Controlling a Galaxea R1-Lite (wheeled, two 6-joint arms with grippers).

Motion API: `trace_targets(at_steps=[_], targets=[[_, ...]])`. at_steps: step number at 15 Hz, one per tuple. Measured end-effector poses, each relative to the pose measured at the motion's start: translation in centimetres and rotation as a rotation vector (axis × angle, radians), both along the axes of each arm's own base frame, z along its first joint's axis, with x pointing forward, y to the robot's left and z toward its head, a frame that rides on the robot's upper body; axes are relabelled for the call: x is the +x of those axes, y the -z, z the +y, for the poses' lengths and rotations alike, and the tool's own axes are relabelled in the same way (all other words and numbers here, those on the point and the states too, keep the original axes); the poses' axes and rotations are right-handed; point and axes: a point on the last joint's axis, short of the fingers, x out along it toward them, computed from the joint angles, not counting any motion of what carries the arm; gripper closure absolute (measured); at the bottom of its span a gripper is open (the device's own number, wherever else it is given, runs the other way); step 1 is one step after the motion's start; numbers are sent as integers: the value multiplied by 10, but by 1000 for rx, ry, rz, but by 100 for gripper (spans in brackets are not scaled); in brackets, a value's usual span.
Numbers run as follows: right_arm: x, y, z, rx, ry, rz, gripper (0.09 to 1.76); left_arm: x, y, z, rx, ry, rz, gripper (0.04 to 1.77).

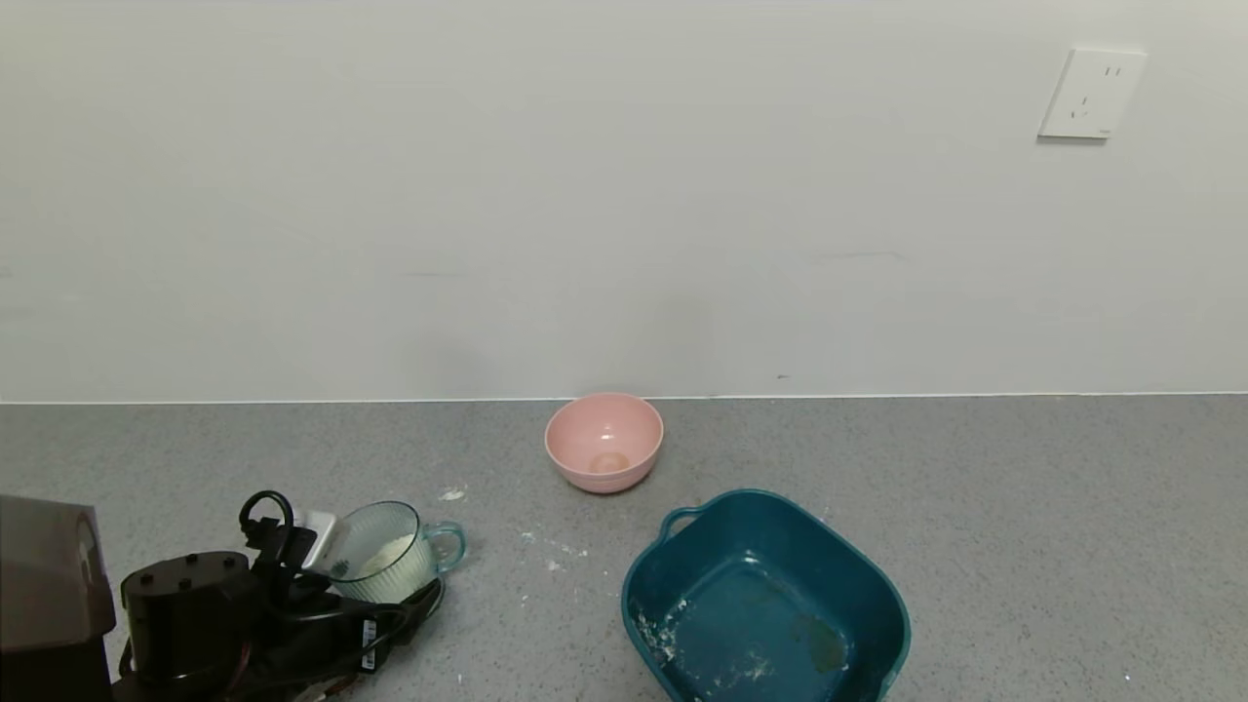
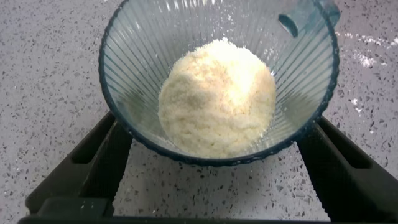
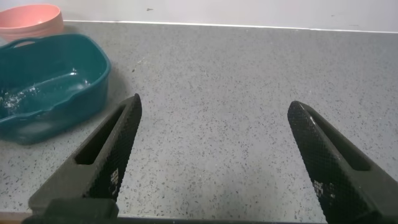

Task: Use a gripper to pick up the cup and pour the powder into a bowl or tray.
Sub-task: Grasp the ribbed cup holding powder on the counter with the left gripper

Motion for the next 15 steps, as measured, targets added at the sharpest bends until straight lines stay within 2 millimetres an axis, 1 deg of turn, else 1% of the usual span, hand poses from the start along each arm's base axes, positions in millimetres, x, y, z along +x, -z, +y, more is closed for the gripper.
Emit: trace_targets(at_steps=[8, 15], targets=[[0, 0, 0, 0, 0, 0, 14, 8, -3, 0, -19, -22, -31, 9], [0, 0, 0, 0, 0, 0, 14, 7, -1, -1, -18, -15, -22, 9]])
